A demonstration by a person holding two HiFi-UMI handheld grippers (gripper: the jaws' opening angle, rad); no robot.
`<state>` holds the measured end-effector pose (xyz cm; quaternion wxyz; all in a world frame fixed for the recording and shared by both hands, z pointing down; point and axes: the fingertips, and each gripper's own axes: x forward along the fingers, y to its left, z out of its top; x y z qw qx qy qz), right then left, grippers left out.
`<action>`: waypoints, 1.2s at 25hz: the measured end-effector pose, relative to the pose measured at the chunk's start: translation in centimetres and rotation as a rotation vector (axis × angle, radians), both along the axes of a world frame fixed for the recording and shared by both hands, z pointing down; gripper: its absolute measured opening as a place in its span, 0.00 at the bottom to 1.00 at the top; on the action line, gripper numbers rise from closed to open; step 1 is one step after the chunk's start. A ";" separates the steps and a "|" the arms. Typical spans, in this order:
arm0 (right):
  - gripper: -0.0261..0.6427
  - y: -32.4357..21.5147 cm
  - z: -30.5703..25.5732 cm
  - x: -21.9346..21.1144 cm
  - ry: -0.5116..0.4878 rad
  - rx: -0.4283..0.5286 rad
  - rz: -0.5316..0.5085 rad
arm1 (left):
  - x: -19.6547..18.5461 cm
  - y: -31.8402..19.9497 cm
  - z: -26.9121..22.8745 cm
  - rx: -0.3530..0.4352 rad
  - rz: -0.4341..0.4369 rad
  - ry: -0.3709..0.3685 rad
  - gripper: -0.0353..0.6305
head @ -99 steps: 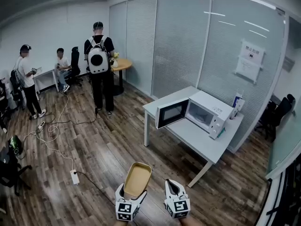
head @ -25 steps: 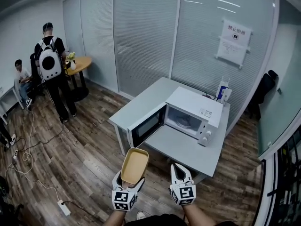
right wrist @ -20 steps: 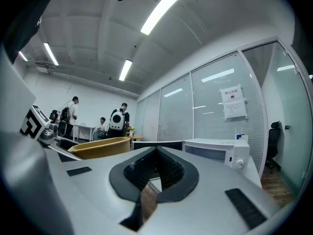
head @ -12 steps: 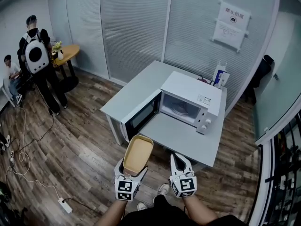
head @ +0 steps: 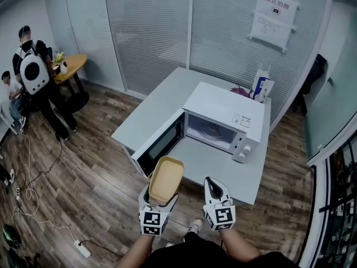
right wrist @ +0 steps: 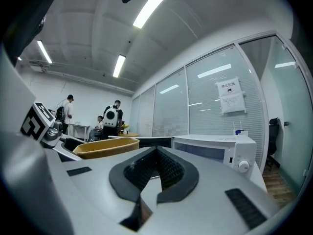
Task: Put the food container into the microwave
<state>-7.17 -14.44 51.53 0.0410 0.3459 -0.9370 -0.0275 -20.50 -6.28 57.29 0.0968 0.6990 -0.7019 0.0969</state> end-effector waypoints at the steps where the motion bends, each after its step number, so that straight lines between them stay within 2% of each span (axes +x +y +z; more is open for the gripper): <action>1: 0.05 -1.0 0.2 0.1 0.000 -0.005 0.003 | 0.1 -0.9 0.1 -0.004 0.001 0.001 0.78; 8: 0.05 -7.1 1.1 1.4 -0.011 -0.031 0.014 | 1.9 -7.3 0.9 -0.040 0.023 -0.003 0.78; 15: 0.05 -12.1 1.6 4.2 -0.013 -0.041 0.040 | 3.6 -11.9 1.2 -0.044 0.015 0.012 0.78; 23: 0.05 -14.9 2.2 5.5 -0.015 -0.037 0.039 | 5.4 -15.2 2.3 -0.074 0.032 0.010 0.78; 30: 0.05 -16.5 2.6 5.4 -0.010 -0.043 0.050 | 5.0 -17.6 2.5 -0.064 0.035 0.012 0.78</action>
